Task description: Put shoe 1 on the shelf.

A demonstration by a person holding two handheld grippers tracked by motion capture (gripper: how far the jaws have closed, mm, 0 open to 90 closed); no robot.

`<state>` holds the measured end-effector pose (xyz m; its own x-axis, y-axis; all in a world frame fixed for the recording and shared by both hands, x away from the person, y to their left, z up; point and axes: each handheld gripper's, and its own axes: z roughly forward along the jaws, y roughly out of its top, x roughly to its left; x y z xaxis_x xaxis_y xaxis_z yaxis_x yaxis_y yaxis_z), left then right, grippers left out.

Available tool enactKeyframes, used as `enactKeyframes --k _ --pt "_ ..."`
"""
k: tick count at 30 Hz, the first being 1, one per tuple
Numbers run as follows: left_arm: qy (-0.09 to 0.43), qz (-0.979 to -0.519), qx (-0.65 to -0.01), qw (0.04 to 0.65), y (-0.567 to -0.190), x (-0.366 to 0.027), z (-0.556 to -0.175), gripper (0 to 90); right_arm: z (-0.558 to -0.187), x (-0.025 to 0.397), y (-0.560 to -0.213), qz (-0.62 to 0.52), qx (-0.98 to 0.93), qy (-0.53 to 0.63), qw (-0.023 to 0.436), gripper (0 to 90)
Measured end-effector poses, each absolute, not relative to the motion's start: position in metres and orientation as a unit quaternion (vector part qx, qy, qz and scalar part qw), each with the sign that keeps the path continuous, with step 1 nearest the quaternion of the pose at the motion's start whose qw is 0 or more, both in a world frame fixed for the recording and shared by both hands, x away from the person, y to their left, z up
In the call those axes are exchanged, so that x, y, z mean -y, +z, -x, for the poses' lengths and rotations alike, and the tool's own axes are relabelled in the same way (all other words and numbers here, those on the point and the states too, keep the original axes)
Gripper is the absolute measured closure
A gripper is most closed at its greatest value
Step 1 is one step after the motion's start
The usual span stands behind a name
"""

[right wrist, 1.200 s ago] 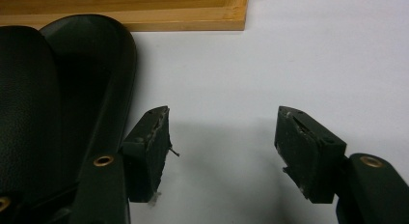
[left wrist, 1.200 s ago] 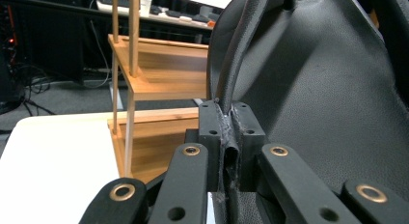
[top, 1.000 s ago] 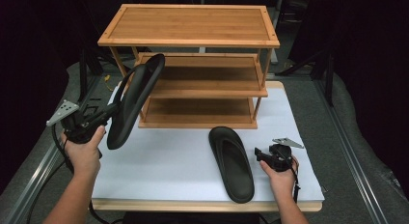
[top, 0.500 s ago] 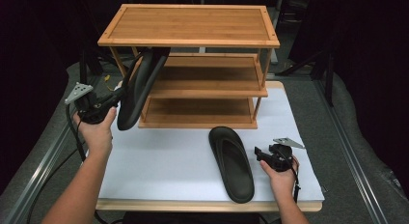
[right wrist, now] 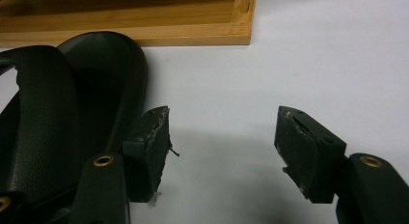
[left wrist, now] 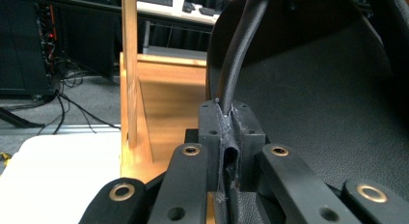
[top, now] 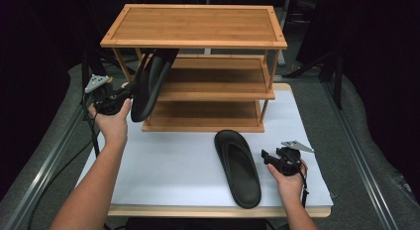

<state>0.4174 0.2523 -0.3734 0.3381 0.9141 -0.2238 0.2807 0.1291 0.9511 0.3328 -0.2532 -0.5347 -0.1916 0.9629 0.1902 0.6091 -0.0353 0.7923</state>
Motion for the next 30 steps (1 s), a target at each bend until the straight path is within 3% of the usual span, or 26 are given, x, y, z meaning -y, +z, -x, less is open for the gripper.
enactKeyframes --k 30 --pt "0.317 -0.581 -0.544 0.516 -0.357 -0.206 -0.468 83.9 -0.332 0.255 -0.530 -0.596 -0.647 0.415 0.232 37.0"
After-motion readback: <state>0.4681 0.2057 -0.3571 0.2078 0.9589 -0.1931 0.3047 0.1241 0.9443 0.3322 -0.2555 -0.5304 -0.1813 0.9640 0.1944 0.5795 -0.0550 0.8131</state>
